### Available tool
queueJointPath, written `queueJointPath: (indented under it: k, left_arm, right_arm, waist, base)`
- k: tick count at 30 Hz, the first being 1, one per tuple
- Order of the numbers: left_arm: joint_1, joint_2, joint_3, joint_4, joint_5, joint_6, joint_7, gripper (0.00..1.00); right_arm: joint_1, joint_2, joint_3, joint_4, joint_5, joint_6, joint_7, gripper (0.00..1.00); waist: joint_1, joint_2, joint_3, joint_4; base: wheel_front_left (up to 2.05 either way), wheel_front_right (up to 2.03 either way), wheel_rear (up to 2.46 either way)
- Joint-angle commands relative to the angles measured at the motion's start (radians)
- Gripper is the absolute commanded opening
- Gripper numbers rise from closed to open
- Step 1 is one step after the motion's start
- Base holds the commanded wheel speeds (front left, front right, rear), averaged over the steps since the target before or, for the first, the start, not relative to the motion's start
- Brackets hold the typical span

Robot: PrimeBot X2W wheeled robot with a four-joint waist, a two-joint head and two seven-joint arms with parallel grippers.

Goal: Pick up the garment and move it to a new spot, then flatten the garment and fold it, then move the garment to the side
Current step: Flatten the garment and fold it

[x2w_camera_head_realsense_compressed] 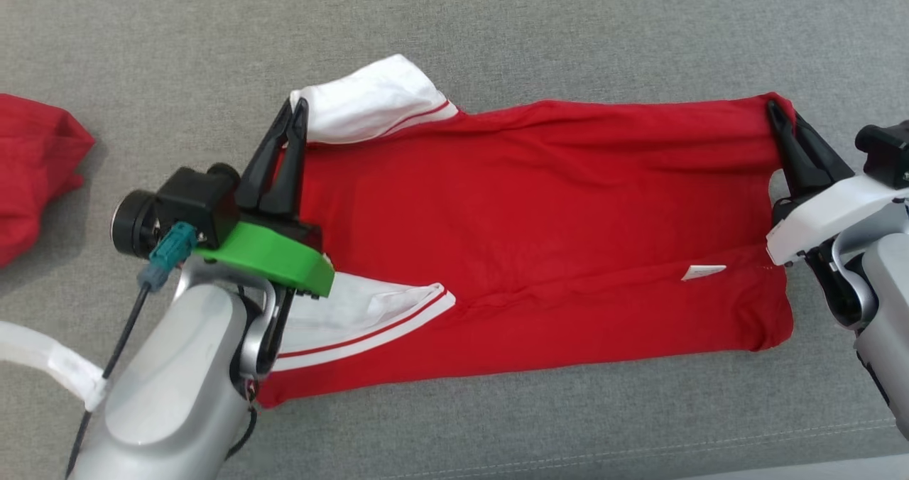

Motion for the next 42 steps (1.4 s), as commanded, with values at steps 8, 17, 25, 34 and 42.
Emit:
queueJointPath:
  k: [8,17,25,34,42]
  left_arm:
    - [0.217,0.043,0.019,-0.228,-0.019,0.112,0.01,0.0]
    - [0.393,0.033,0.021,-0.301,-0.053,0.174,0.001,0.0]
    - [0.468,-0.012,0.046,-0.252,-0.067,0.174,-0.014,1.0]
    - [0.476,-0.076,0.169,-0.266,0.056,0.141,-0.017,1.0]
    - [0.485,-0.171,0.298,-0.296,0.225,0.084,-0.018,1.0]
  right_arm:
    - [0.108,0.028,-0.095,-0.066,-0.051,-0.002,-0.003,0.0]
    - [0.263,0.058,-0.192,-0.158,-0.065,-0.002,-0.003,0.0]
    - [0.368,0.1,-0.239,-0.222,-0.057,-0.002,-0.003,1.0]
    - [0.401,0.099,-0.278,-0.298,-0.06,-0.002,-0.003,1.0]
    - [0.356,0.105,-0.243,-0.131,-0.048,-0.002,-0.003,1.0]
  waist:
    - [0.0,0.0,-0.027,0.016]
    - [0.0,0.0,-0.054,0.029]
    - [0.0,0.0,-0.071,0.024]
    - [0.0,0.0,-0.097,0.022]
    - [0.0,0.0,-0.099,0.044]
  base:
    - [0.0,0.0,0.0]
    - [0.0,0.0,0.0]
    - [0.0,0.0,0.0]
    - [0.0,0.0,0.0]
    - [0.0,0.0,0.0]
